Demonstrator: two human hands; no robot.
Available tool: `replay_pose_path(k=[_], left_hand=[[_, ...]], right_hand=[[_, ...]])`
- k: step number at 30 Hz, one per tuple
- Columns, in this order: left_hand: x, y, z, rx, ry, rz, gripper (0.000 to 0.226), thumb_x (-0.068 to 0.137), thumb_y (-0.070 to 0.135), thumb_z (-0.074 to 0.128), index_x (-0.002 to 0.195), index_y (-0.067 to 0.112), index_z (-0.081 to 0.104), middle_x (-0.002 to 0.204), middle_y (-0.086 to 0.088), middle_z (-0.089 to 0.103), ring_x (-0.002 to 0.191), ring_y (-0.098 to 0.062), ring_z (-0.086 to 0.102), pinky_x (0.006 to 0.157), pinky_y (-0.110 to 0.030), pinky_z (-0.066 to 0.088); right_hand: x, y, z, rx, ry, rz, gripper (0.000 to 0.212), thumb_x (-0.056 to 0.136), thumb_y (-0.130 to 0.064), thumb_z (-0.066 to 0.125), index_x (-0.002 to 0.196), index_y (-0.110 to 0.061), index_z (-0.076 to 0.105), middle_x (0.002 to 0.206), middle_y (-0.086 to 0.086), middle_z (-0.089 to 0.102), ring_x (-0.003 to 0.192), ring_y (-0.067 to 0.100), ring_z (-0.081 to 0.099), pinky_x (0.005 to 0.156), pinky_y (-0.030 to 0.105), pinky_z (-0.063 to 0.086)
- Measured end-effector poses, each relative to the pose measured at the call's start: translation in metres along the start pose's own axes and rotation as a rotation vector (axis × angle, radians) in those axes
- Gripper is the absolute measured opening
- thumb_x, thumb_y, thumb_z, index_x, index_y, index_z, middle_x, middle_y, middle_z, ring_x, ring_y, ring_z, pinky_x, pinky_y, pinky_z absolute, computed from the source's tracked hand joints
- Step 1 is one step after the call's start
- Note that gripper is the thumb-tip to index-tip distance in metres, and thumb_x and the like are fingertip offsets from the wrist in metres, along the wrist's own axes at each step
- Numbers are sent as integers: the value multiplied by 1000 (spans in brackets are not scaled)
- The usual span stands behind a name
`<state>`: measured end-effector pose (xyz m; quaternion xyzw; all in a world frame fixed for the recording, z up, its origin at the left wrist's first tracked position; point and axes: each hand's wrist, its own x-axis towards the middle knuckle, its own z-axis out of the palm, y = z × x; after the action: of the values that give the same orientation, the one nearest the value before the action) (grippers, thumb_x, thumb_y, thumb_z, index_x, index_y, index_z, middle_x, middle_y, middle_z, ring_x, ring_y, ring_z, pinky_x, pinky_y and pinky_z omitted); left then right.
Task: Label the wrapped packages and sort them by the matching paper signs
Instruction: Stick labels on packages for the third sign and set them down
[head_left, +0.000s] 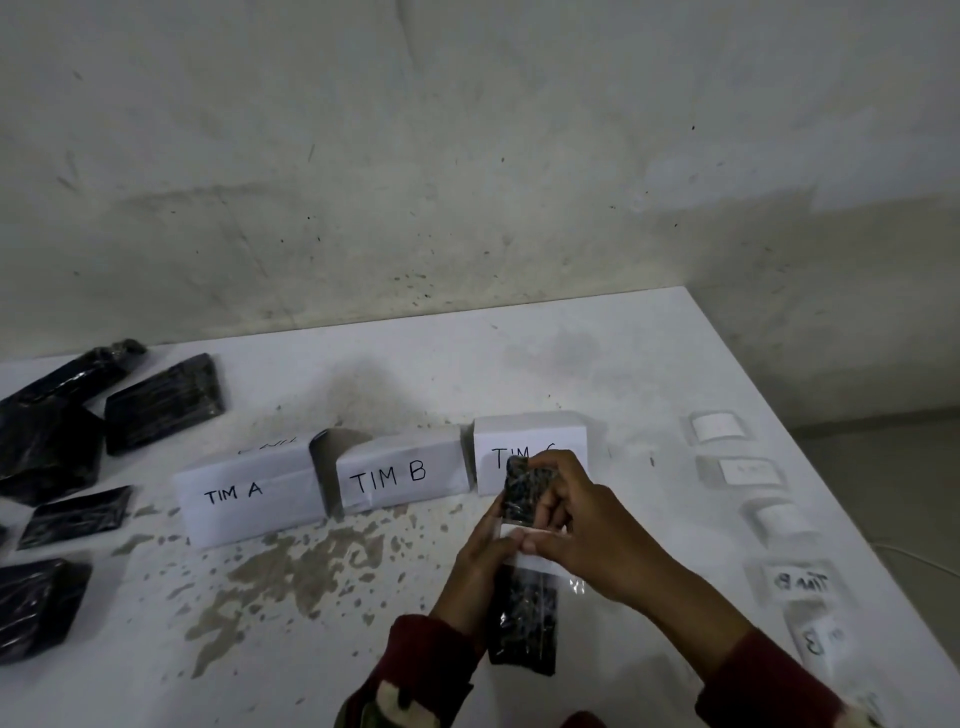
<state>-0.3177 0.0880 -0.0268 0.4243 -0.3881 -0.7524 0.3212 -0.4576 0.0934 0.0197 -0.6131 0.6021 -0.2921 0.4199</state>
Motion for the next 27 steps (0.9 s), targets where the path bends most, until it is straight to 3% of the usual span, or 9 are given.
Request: replay_pose_path(k=[5,9,13,17,21,24,27], left_hand=[[1,-2,-5,4,71,-1,37,94,15,43,126,32,51,107,-2,70,94,-19,68,67,-26,54],[1,0,-7,-49,104,13,38,92,16,44,129,28,49,113,-8,67,97,-23,67,71,-30,54],[0,1,-4,-42,97,34,32,92,20,45,120,35,53,109,-1,69,96,-19,68,70,-26,55],[-2,1,-4,-11,115,52,32,92,22,47,120,37,52,112,3,67,101,-17,65,74,-24,54],[-2,1,-2,-7,121,57,32,92,23,47,120,36,52,110,3,68,100,-17,66,72,-24,54],[-2,0,-2,-23,111,34,26,91,26,46,115,29,56,100,1,72,90,-16,69,66,-21,54],[-2,-3,-1,-49,99,-9,34,88,31,47,113,10,57,102,-14,69,89,-24,69,67,-26,54]], right_hand=[[-6,10,2,217,219,138,51,70,-27,79,103,-41,43,81,-3,59,63,7,58,55,10,43],[-14,17,8,468,191,278,41,74,-19,75,106,-23,49,71,3,59,64,12,60,55,11,46],[-13,17,10,547,218,279,41,76,-8,73,103,-27,49,67,2,59,64,12,60,60,16,48],[-13,18,11,542,253,268,43,76,-9,73,104,-30,47,78,9,64,75,19,65,69,22,52],[-12,20,12,546,248,273,43,76,-9,72,100,-32,45,77,4,64,75,17,65,67,21,51],[-12,22,13,560,247,282,42,76,-9,72,99,-32,46,72,3,64,68,13,64,65,19,50],[-12,23,14,578,258,299,41,76,-8,73,98,-30,47,71,5,65,67,12,63,65,19,50]])
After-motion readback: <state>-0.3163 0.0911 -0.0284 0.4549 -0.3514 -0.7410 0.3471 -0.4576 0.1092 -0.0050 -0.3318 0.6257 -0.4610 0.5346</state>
